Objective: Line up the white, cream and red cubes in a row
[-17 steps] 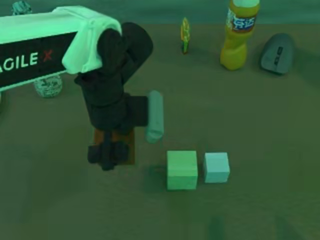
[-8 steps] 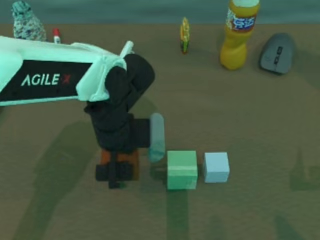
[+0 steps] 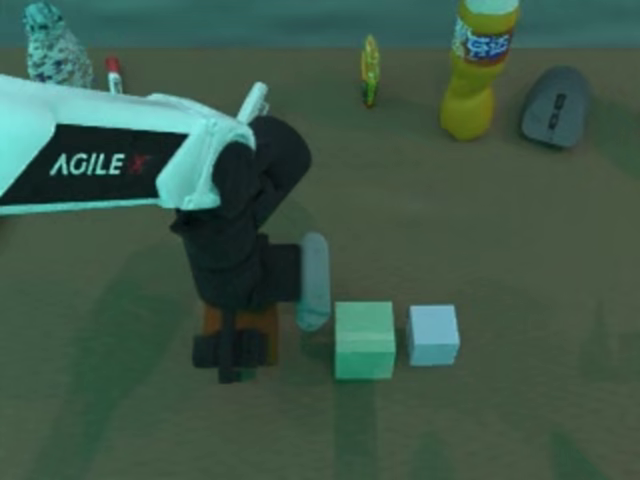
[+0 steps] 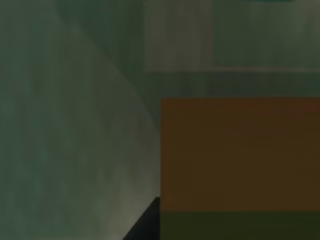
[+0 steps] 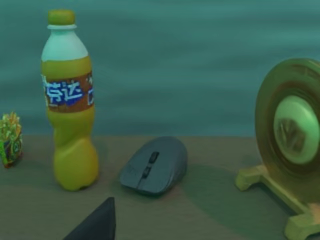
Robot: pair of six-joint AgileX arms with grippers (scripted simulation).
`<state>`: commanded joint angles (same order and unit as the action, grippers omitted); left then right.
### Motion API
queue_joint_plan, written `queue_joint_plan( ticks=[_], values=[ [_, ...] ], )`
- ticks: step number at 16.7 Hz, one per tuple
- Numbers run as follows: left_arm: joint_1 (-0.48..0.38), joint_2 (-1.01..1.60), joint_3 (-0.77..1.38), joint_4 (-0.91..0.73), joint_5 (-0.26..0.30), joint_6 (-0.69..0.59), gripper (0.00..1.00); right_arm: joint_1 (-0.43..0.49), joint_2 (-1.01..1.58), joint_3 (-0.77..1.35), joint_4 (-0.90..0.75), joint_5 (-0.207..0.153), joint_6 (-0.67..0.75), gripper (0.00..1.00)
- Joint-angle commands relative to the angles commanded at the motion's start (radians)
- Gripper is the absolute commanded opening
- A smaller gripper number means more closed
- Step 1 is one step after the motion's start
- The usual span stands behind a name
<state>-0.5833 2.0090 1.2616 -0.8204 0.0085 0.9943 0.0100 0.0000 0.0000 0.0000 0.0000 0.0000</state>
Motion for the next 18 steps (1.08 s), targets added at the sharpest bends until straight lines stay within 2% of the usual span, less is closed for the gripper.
queue_joint_plan(
  ticks=[10,18],
  values=[
    [0.0,0.0,0.0,0.0,0.0,0.0,0.98,0.0,0.0,0.0,0.0,0.0,0.0,1.0],
    [0.0,0.0,0.0,0.0,0.0,0.0,1.0,0.0,0.0,0.0,0.0,0.0,0.0,1.0]
  ],
)
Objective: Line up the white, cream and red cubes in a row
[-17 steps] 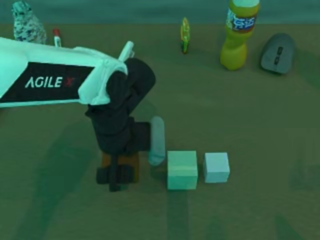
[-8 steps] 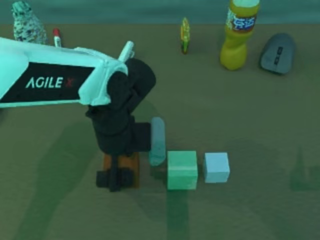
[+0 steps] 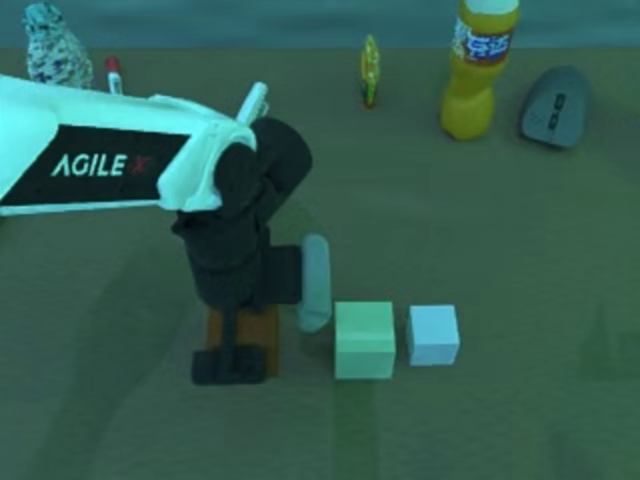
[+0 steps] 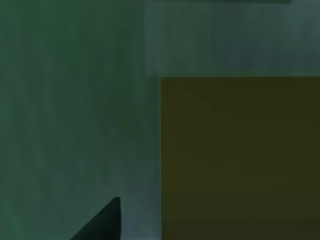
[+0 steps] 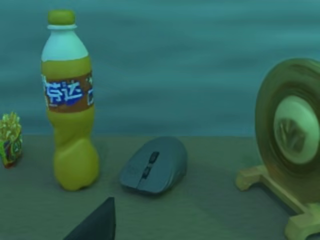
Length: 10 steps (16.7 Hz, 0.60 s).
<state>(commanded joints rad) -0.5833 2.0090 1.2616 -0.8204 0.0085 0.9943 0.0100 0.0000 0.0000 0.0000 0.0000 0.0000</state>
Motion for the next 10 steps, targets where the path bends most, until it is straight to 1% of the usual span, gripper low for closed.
queue_joint_plan(
  ticks=[2,4,8,10],
  values=[
    [0.002,-0.002,0.003,-0.004,0.0,0.001,1.0,0.0,0.0,0.0,0.0,0.0,0.0,1.0],
    [0.003,-0.015,0.03,-0.042,0.0,0.003,1.0,0.0,0.0,0.0,0.0,0.0,0.0,1.0],
    [0.016,-0.068,0.116,-0.196,0.0,0.0,1.0,0.0,0.0,0.0,0.0,0.0,0.0,1.0],
    [0.021,-0.093,0.15,-0.246,-0.001,-0.001,1.0,0.0,0.0,0.0,0.0,0.0,0.0,1.0]
  ],
)
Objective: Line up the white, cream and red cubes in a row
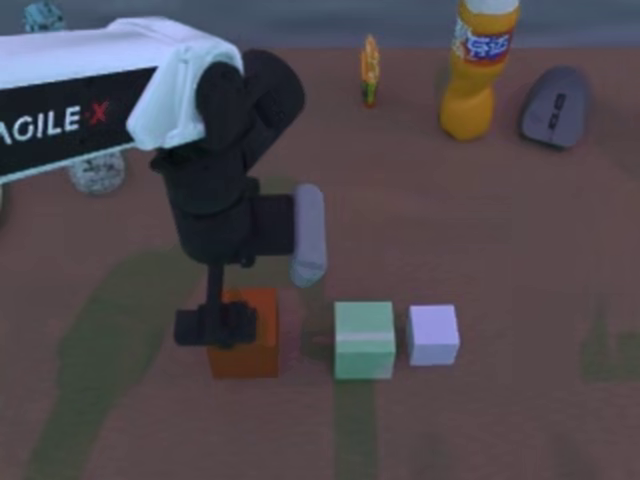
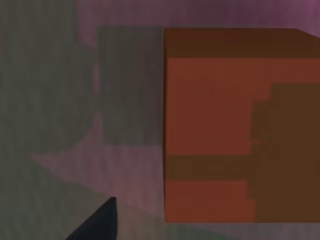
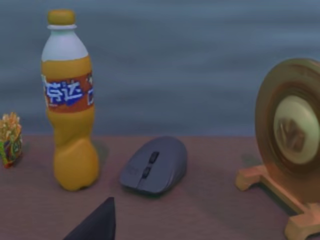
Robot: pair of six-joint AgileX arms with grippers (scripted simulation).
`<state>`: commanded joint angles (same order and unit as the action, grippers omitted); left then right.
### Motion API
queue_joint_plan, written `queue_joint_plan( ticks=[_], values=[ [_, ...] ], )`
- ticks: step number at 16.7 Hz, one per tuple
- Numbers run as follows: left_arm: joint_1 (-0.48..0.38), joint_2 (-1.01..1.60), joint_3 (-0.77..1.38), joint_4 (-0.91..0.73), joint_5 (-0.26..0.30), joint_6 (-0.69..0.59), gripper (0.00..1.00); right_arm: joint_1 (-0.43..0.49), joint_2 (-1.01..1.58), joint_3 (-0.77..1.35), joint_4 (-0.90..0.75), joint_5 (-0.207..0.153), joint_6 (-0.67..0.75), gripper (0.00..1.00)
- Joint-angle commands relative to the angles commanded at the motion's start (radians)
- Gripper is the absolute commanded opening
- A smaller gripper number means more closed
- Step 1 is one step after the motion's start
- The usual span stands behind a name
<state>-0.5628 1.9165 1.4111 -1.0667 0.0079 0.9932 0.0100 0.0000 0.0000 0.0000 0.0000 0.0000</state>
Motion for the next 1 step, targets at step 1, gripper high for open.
queue_joint_plan(
  ticks=[1],
  values=[
    [0.001,-0.007,0.007,-0.009,0.0,-0.001,1.0,0.0,0.0,0.0,0.0,0.0,0.0,1.0]
  ],
)
